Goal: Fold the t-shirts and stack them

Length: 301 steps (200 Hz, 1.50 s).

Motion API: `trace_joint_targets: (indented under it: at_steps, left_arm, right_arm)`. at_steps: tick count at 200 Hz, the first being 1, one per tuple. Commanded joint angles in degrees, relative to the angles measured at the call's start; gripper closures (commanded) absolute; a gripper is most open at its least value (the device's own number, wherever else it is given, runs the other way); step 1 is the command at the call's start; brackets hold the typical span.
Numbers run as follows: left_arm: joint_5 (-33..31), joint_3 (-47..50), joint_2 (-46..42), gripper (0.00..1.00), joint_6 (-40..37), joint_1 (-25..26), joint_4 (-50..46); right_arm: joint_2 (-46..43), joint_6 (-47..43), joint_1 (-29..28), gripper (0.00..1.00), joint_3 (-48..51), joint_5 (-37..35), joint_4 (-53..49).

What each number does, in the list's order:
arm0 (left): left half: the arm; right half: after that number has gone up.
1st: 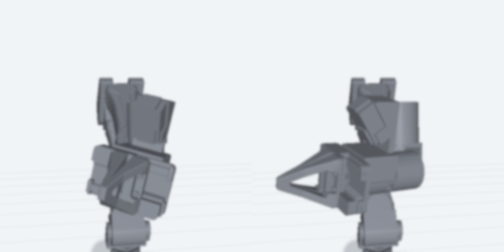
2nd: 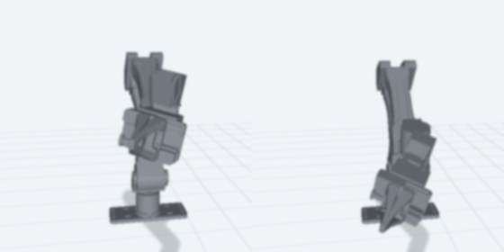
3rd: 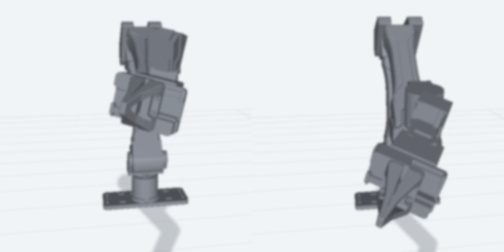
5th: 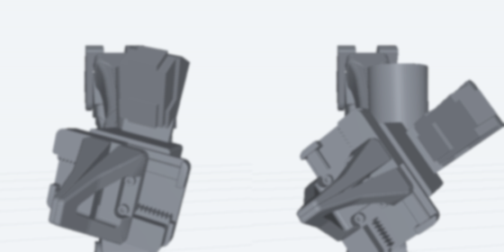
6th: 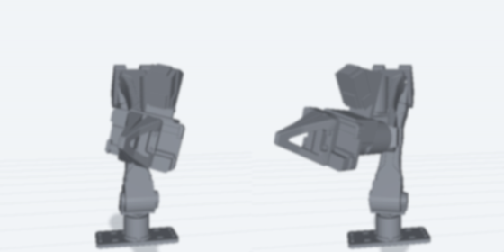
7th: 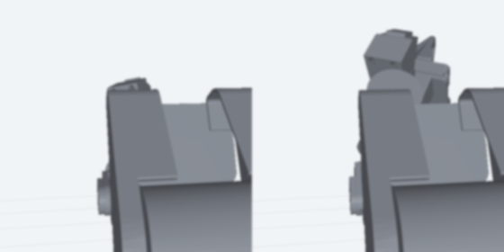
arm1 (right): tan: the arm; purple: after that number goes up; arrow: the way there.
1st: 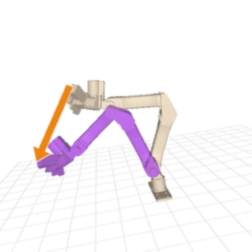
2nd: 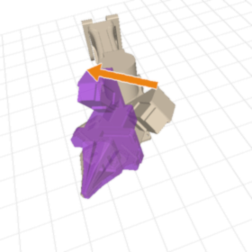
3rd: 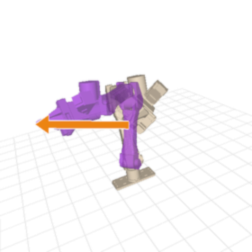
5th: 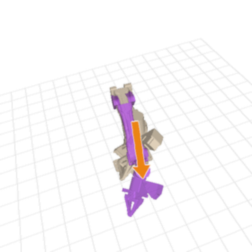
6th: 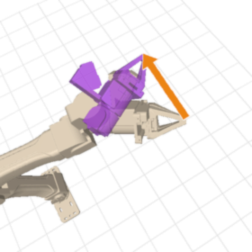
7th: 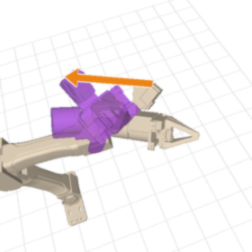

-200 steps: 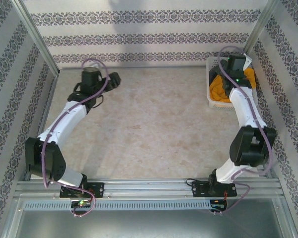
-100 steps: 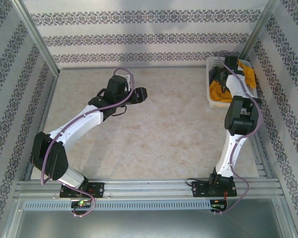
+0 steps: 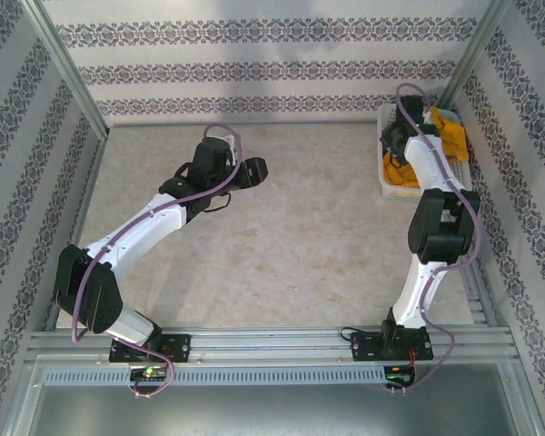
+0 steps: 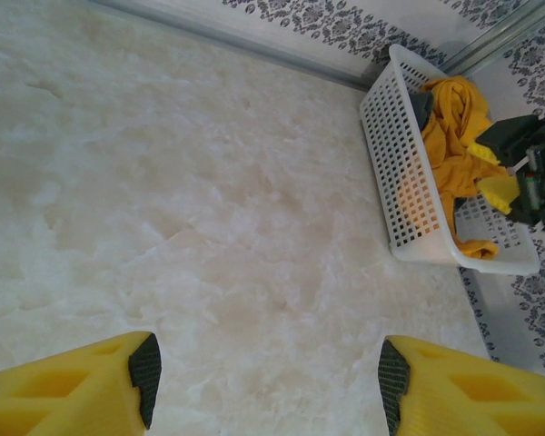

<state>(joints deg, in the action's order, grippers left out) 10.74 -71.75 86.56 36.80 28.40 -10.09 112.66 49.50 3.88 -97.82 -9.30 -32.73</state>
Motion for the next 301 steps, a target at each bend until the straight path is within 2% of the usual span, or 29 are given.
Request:
trace_joint_targets:
  at_steps: [1,28,57,90,114,138,164,202,236,262,269,289,301]
  left_arm:
    - [1.1,-0.1,-0.5,0.35,1.6,0.4,2.2]
    - [1.5,0.1,-1.5,0.36,1.4,0.4,1.2]
    - [0.2,1.5,-3.7,0.36,1.3,0.4,-0.1]
    - [-0.4,2.5,-5.0,0.36,1.5,0.4,-1.2]
    - [-0.3,2.1,-4.9,0.36,1.6,0.4,-1.7]
    - [-0.5,1.9,-4.9,0.36,2.1,0.4,-1.1]
    - [-0.3,1.8,-4.6,0.36,2.8,0.4,-0.4]
    - [0.4,1.5,-4.5,0.36,2.7,0.5,-0.1]
    - [-0.3,2.6,-5.5,0.37,3.4,0.4,0.5]
    - [-0.3,2.5,-5.6,0.39,3.0,0.5,0.2]
    - [-0.3,2.4,-5.5,0.40,2.9,0.4,0.2]
    - [0.0,1.9,-5.1,0.41,2.7,0.4,0.1]
    - [0.1,1.5,-4.9,0.42,2.3,0.4,-0.3]
  right_arm:
    - [1.4,8.5,0.5,0.43,5.7,1.0,7.4]
    - [3.9,3.9,3.4,0.41,6.3,1.2,13.3]
    - [7.2,-2.6,7.8,0.41,2.4,7.1,11.1]
    - [9.7,-8.7,7.9,0.40,-1.6,8.5,9.7]
    - [11.1,-7.9,7.6,0.39,-4.2,7.4,7.5]
    - [15.0,-2.8,6.9,0.40,-10.8,9.3,-3.9]
    - [10.7,2.2,4.4,0.36,-3.5,6.5,1.5]
    - [13.9,5.1,4.8,0.38,-6.9,6.3,-1.3]
    - [13.9,8.0,5.1,0.53,-5.7,5.5,-3.7]
    - [13.1,8.1,5.0,0.71,-4.5,5.0,-2.6]
    - [13.1,8.1,5.1,0.76,-4.4,5.1,-2.4]
    - [11.0,7.3,4.9,1.00,-3.4,3.0,-0.9]
    - [9.0,6.3,4.6,1.00,-2.9,1.2,-0.1]
